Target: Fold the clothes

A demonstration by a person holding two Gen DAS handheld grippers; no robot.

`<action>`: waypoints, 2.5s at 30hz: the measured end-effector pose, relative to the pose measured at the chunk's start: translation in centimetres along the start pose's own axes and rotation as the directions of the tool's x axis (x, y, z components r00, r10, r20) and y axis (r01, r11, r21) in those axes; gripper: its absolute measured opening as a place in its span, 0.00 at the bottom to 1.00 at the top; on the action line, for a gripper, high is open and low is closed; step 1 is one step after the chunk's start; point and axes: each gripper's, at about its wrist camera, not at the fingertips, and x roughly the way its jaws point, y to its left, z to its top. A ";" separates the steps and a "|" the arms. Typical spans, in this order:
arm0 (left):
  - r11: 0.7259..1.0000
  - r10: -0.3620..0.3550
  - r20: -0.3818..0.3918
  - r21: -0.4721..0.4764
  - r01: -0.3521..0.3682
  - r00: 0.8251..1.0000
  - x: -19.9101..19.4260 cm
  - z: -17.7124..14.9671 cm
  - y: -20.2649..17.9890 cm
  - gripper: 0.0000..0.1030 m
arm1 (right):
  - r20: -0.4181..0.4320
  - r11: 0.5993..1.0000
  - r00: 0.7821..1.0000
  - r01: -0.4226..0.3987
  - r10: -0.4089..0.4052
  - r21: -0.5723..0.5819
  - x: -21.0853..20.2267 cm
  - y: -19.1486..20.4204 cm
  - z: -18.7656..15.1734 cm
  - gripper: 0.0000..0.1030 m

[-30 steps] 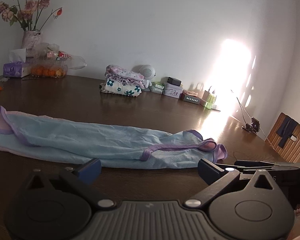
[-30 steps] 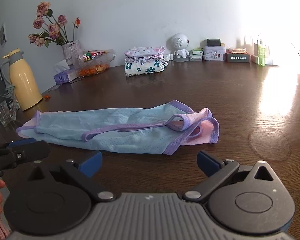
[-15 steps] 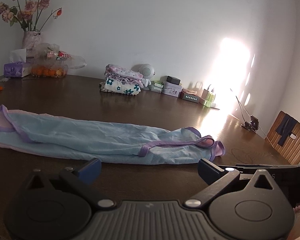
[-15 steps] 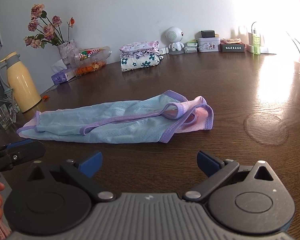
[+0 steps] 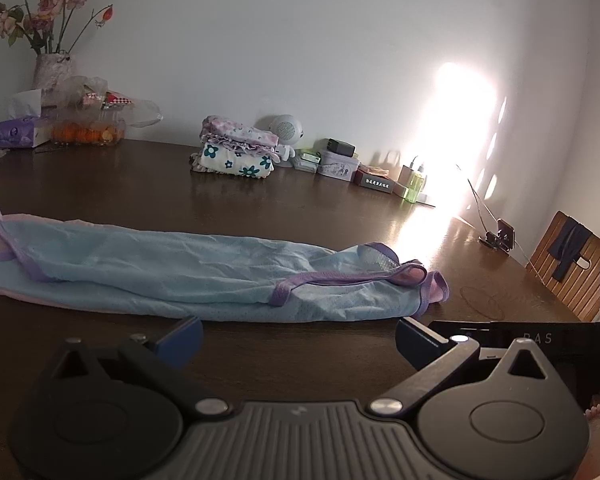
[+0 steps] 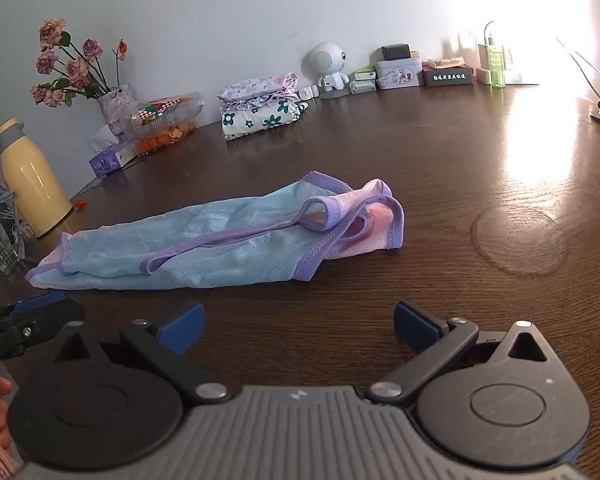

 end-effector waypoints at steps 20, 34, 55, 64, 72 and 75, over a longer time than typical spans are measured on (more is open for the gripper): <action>0.954 0.280 -0.038 -0.103 -0.283 0.959 0.7 7.5 15.3 0.48 | -0.087 0.903 0.966 -0.259 0.244 -0.343 4.1 10.5 5.7 0.96; 0.939 0.207 -0.154 -0.246 -0.240 0.966 0.0 6.6 20.7 0.41 | -0.209 0.855 0.958 -0.271 0.196 -0.441 10.7 15.3 5.7 0.95; 0.919 0.225 -0.177 -0.289 -0.269 0.958 0.6 5.8 20.3 0.02 | -0.244 0.817 0.952 -0.288 0.186 -0.500 11.3 15.5 4.3 0.99; 0.941 0.269 -0.082 -0.188 -0.280 0.960 -0.7 6.7 17.2 0.37 | -0.195 0.820 0.963 -0.263 0.187 -0.508 9.7 15.1 4.4 0.99; 0.986 0.152 -0.111 0.089 -0.143 0.982 2.8 6.8 10.1 0.13 | -0.140 0.864 0.974 -0.222 0.177 -0.453 7.4 12.5 4.7 1.00; 0.977 0.190 -0.154 0.125 -0.172 0.970 4.1 5.8 9.7 0.12 | -0.117 0.890 0.982 -0.185 0.149 -0.417 6.4 10.6 4.7 1.00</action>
